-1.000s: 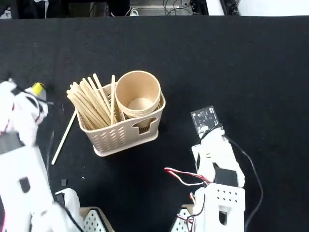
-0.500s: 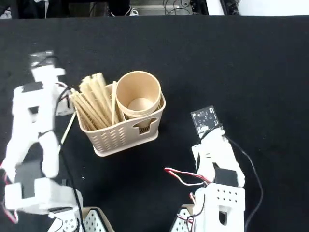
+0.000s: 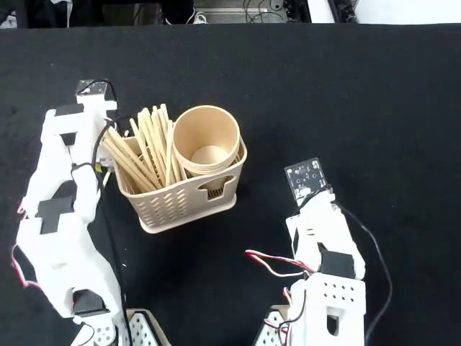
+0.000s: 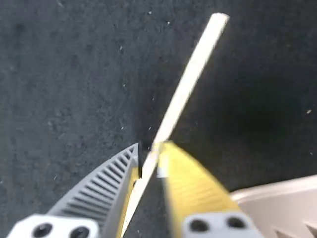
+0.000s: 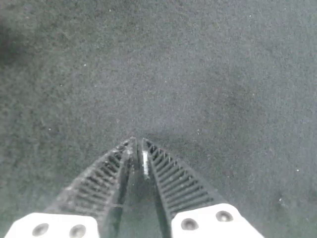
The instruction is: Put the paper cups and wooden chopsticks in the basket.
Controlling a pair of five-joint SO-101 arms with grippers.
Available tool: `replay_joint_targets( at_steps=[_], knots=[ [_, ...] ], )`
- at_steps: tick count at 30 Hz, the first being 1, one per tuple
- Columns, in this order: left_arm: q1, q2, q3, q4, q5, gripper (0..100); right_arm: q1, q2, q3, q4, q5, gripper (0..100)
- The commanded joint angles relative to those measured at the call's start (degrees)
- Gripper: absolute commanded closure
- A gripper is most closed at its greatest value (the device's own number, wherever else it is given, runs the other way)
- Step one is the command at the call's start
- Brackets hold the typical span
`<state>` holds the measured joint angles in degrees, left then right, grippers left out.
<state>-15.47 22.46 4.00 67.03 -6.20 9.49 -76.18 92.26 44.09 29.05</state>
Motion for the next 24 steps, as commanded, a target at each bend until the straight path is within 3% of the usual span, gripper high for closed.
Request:
replay_joint_targets(
  at_steps=[1,8,17,24],
  knots=[
    [-0.7,1.6,-3.6,0.4,-3.0,97,0.4,-0.8,-0.4,-0.5,0.4,98.4],
    [-3.3,1.8,-10.8,11.0,-4.0,97,0.4,-0.8,-0.4,-0.5,0.4,98.4],
    [-14.5,1.8,-35.0,31.6,4.2,97,0.4,-0.8,-0.4,-0.5,0.4,98.4],
    [-12.8,3.2,-33.8,33.5,-4.1,93,0.4,-0.8,-0.4,-0.5,0.4,98.4]
  ],
)
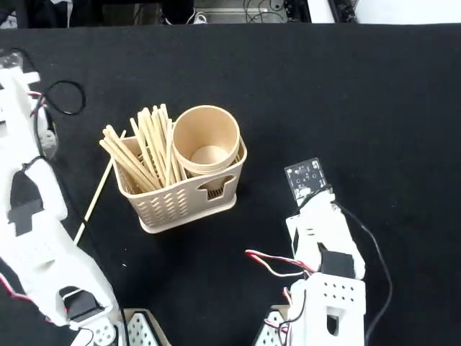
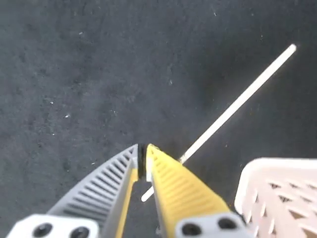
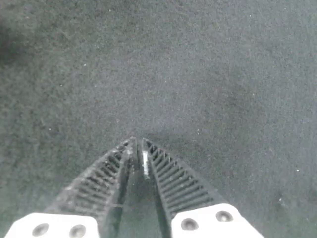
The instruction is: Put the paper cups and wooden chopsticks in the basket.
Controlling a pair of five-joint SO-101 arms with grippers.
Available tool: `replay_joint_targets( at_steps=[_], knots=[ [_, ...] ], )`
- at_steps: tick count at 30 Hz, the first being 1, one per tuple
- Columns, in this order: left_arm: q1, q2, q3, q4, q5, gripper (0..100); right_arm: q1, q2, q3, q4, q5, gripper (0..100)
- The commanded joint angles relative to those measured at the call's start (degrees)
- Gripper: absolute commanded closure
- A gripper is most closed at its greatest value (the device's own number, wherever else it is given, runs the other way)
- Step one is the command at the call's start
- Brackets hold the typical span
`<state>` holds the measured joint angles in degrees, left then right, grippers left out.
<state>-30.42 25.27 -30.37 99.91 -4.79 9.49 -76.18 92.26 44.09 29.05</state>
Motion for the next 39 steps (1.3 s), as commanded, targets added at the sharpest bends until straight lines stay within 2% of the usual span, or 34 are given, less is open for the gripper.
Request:
replay_joint_targets(
  at_steps=[1,7,12,14,19,21,24,26,33,39],
  knots=[
    [3.7,1.3,2.7,-0.4,-7.4,89,0.4,-0.8,-0.4,-0.5,0.4,98.4],
    [11.3,7.9,6.6,-5.8,-9.5,70,0.4,-0.8,-0.4,-0.5,0.4,98.4],
    [12.8,14.5,4.6,-9.6,-9.2,70,0.5,-0.8,-0.4,-0.5,0.4,98.4],
    [11.8,17.5,3.6,-11.1,-9.2,74,0.5,-0.8,-0.4,-0.5,0.4,98.4],
    [8.0,23.3,-2.2,-11.3,-9.3,98,0.5,-0.8,-0.4,-0.5,0.4,98.4],
    [6.7,23.7,-5.6,-7.5,-9.5,95,0.5,-0.8,-0.4,-0.5,0.4,98.4],
    [5.1,23.7,-13.6,0.3,-9.7,97,0.4,-0.8,-0.4,-0.5,0.4,98.4],
    [3.7,23.6,-17.6,1.1,-9.1,97,0.4,-0.8,-0.4,-0.5,0.4,98.4],
    [-4.2,9.9,-17.8,1.1,0.4,97,0.4,-0.8,-0.4,-0.5,0.4,98.4],
    [-7.9,-10.4,-14.4,1.1,8.4,97,0.4,-0.8,-0.4,-0.5,0.4,98.4]
  ],
)
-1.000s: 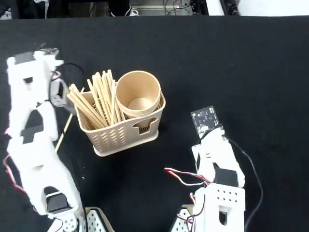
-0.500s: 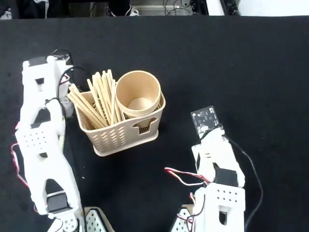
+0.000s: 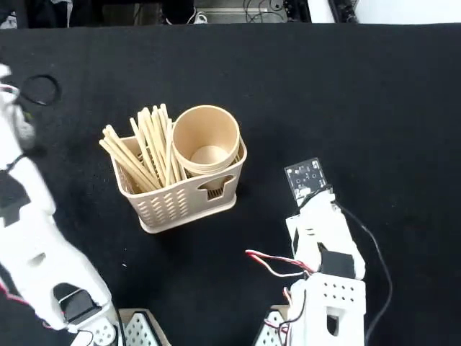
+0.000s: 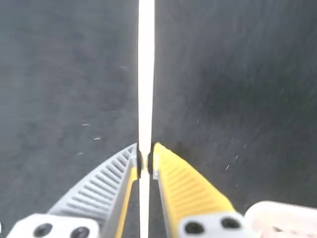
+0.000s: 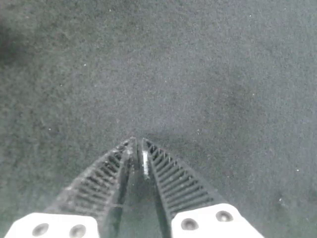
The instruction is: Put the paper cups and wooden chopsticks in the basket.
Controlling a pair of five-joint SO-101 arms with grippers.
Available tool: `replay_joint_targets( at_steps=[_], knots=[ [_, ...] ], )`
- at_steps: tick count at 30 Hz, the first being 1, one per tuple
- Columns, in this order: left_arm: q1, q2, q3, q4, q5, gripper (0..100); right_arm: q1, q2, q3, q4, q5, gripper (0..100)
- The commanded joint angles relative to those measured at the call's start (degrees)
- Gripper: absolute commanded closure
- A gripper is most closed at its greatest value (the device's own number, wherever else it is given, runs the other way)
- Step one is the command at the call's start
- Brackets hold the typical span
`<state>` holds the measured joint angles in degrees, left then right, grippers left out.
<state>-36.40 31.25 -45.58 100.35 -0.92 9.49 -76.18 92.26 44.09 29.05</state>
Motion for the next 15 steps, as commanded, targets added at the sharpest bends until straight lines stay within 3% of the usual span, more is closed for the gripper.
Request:
replay_joint_targets(
  at_steps=[1,8,15],
  knots=[
    [-1.8,-20.7,1.6,0.7,5.5,97,0.4,-0.8,-0.4,-0.5,0.4,98.4],
    [5.8,-52.0,10.7,-3.0,8.4,97,0.4,-0.8,-0.4,-0.5,0.4,98.4],
    [24.6,-79.3,31.8,-17.8,8.6,97,0.4,-0.8,-0.4,-0.5,0.4,98.4]
  ],
)
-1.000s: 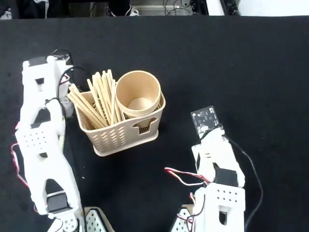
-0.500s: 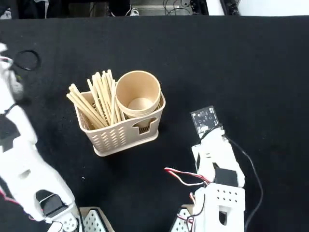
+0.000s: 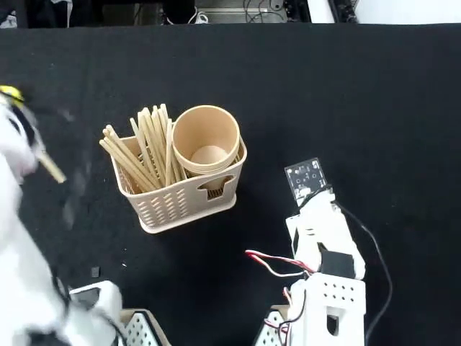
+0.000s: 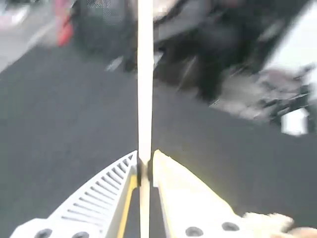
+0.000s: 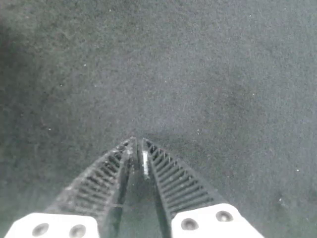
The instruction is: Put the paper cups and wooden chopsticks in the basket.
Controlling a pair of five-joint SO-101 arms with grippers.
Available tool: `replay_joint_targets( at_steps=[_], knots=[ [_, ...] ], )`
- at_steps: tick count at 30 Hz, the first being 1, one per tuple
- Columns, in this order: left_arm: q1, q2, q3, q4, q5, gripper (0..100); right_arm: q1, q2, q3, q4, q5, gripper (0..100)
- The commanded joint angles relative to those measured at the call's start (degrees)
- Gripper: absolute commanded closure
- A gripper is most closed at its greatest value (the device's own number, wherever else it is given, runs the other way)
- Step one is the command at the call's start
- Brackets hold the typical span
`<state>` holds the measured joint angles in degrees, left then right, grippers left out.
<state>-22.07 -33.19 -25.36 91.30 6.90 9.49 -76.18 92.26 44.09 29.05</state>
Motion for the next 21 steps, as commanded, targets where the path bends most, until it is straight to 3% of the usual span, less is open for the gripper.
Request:
replay_joint_targets(
  at_steps=[1,6,13,16,21],
  knots=[
    [12.8,-18.5,15.8,-11.7,0.8,97,0.4,-0.8,-0.4,-0.5,0.4,98.4],
    [21.5,-36.5,42.5,-32.8,0.6,97,0.4,-0.8,-0.4,-0.5,0.4,98.4],
    [22.3,-56.4,79.7,-61.5,0.4,97,0.4,-0.8,-0.4,-0.5,0.4,98.4],
    [22.3,-60.1,90.6,-66.5,0.4,97,0.4,-0.8,-0.4,-0.5,0.4,98.4],
    [22.4,-65.2,100.3,-66.4,0.4,97,0.4,-0.8,-0.4,-0.5,0.4,98.5]
  ],
)
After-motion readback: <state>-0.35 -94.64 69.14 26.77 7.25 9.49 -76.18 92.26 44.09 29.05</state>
